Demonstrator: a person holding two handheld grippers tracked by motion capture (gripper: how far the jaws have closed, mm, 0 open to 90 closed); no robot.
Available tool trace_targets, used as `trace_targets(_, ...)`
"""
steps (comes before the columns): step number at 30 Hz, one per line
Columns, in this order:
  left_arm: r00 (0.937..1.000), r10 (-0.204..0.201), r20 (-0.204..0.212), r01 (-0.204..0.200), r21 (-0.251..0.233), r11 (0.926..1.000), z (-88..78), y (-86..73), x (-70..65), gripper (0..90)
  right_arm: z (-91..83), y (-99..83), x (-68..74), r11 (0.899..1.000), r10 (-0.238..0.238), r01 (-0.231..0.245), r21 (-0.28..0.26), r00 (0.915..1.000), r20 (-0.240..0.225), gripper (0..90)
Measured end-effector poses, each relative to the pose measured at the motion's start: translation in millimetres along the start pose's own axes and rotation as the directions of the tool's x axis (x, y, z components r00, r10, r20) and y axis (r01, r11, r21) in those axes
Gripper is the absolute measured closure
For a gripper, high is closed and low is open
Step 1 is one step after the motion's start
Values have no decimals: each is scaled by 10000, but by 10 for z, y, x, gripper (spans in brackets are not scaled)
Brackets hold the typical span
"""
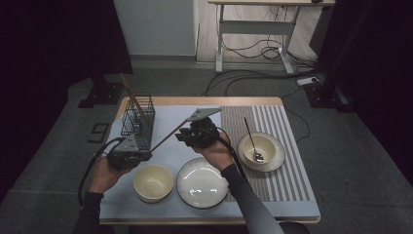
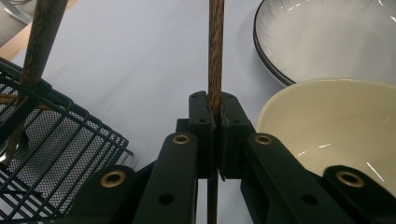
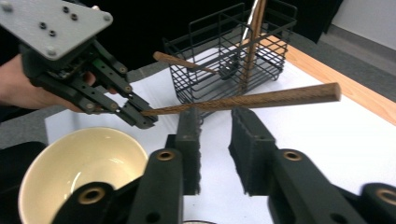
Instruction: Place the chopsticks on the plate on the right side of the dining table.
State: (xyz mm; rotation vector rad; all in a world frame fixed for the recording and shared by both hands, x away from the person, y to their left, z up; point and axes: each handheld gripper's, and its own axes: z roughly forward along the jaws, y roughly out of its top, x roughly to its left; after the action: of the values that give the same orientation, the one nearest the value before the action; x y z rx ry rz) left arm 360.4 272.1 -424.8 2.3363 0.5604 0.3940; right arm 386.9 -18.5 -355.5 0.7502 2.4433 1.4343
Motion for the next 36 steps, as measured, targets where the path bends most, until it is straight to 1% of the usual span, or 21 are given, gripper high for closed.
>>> trace_targets(6,10000,-67,50,67,44,10000,-3,-3,1,859,6,-1,-38,9998,166,-170,56,9978,641,522)
trace_targets(10,9998,-84,169,83,83,9999,1,0,6,859,6,13,-90,9990,416,-396,-206,9935,1062,435)
trace_targets(12,9997,-111,206,109,93,9999,5,0,7,859,11,26,-112,9983,520,-483,-341,9914,1198,407)
trace_targets(14,9997,-126,225,124,79,9999,6,0,10,859,25,44,-127,9975,591,-526,-481,9875,1459,379)
trace_targets(16,9996,-159,253,158,40,9999,4,-1,15,859,36,59,-134,9965,684,-596,-594,9847,1605,354)
trace_targets(20,9994,-206,267,207,-40,9998,-6,-4,21,859,74,102,-152,9940,842,-698,-843,9798,1815,320)
trace_targets(24,9994,-225,281,228,-96,9997,-18,-10,22,859,105,150,-157,9933,810,-612,-984,9738,2125,302)
trace_targets(31,9993,-69,363,74,-159,9998,-57,-20,9,858,163,155,-199,9954,722,-539,-795,9655,2501,275)
trace_targets(36,9993,-14,366,23,-227,9997,-97,-27,5,858,188,101,-243,9961,734,-581,-663,9633,2582,272)
